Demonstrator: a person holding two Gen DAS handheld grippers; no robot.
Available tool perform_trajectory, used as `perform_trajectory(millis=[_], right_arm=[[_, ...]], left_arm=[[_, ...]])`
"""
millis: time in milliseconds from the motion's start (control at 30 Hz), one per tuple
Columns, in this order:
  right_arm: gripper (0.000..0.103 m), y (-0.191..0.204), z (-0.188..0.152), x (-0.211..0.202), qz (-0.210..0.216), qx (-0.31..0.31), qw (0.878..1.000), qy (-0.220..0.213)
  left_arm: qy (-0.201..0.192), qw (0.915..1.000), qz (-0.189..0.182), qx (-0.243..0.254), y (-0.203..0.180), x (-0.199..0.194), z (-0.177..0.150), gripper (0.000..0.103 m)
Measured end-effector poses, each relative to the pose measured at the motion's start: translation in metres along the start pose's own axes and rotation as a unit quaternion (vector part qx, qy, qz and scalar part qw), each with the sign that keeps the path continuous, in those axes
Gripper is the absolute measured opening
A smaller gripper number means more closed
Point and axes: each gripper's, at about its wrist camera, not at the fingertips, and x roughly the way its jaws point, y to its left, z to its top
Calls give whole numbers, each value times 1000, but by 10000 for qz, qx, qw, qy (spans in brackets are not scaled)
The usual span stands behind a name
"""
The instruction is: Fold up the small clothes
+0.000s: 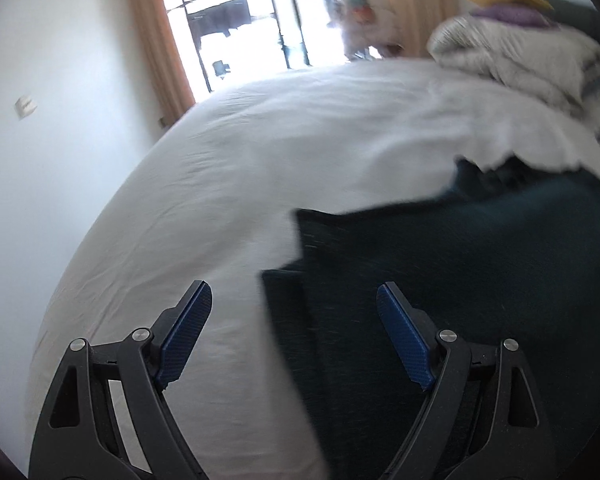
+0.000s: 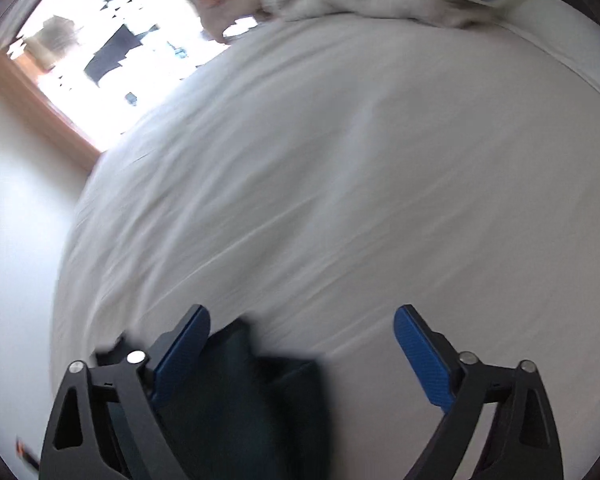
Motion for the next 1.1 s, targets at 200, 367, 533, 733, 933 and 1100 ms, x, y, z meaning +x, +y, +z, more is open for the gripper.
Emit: perform_trajectory(millis=[200, 367, 533, 733, 933, 1100], right_arm=[[91, 38, -73, -8, -563, -1086, 9924, 156], [91, 14, -122, -1, -787, -1003, 9911, 391], [90, -2, -136, -19, -873, -951, 9916, -5], [83, 18, -152, -73, 395, -835, 9909, -982], [48, 64, -193, -39, 2239, -874, 9703, -273], [41, 96, -220, 10, 2638, -752, 9607, 435]], left_arm=[[-66, 9892, -197, -1454, 59, -29, -15, 86], [11, 9933, -359, -1102, 52, -56, -46, 86], [700, 9965, -322, -312, 4, -45, -76, 86], [469, 9976, -40, -512, 8, -66, -83, 86], [-242, 9993, -196, -219, -26, -114, -83, 86], [7, 9945, -1037, 108, -81, -115, -74, 86]])
